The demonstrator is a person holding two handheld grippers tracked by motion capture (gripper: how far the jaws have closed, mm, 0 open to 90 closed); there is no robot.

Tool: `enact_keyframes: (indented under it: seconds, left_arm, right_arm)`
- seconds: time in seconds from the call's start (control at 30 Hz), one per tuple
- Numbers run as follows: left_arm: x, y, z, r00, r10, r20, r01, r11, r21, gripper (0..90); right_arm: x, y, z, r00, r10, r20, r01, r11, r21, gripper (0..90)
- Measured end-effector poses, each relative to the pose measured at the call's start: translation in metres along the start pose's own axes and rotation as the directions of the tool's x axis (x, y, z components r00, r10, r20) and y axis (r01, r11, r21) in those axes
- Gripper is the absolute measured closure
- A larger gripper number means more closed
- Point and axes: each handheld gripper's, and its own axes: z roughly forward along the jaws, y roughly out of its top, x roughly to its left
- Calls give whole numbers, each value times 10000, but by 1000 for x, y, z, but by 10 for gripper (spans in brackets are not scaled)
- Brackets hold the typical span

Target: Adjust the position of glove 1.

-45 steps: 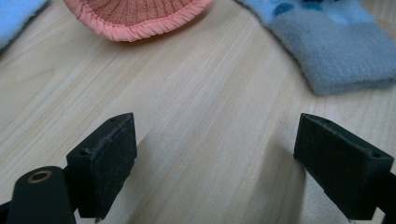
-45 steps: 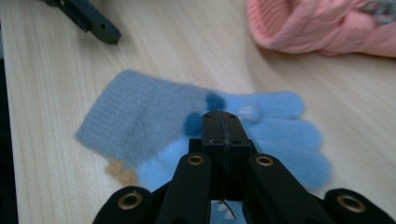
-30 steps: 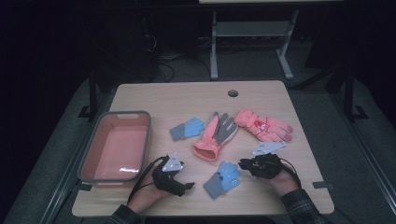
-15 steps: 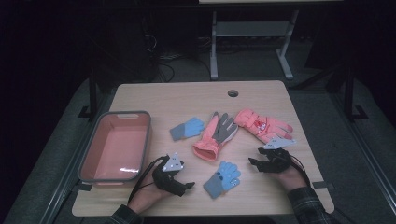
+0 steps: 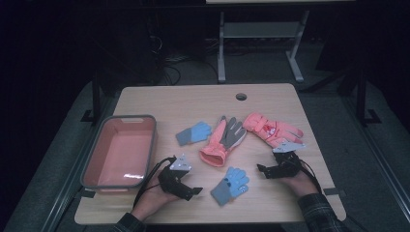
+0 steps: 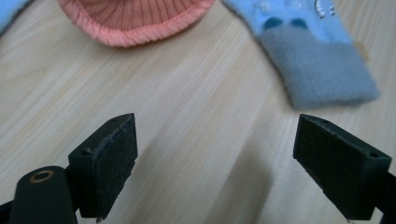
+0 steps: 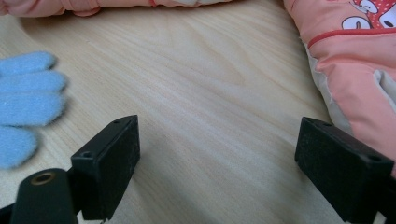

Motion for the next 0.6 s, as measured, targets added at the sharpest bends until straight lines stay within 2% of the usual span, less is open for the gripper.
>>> enact_keyframes:
  seconds: [0.03, 0.1, 0.13, 0.23, 0.3, 0.37, 0.6]
  left_arm:
    - [-1, 2, 0, 10000, -77, -21, 77, 10000, -42, 130]
    - [-1, 5, -1, 10000, -15, -49, 14, 10000, -31, 130]
    - [-1, 10, -4, 9998, 186, -118, -186, 9998, 44, 130]
    - [1, 19, -7, 9996, 199, -202, -200, 9998, -12, 131]
    - [1, 21, -8, 9997, 109, -225, -110, 9999, -52, 131]
    - [6, 31, -13, 9993, 54, -369, -60, 9999, -135, 134]
    - [18, 49, -23, 9983, -157, -566, 135, 9992, -380, 137]
  right_arm:
    - [0, 0, 0, 10000, 8, 10, -8, 10000, 4, 134]
    - [0, 0, 0, 10000, 2, 11, -2, 10000, 4, 134]
    - [0, 0, 0, 10000, -13, 9, 13, 10000, 9, 133]
    - [1, 0, 0, 10000, -27, 6, 27, 10000, 5, 132]
    - [1, 0, 0, 10000, -27, 3, 27, 10000, 13, 132]
    - [0, 0, 0, 10000, -36, -2, 36, 10000, 20, 133]
    - [1, 0, 0, 10000, -15, 7, 15, 10000, -9, 132]
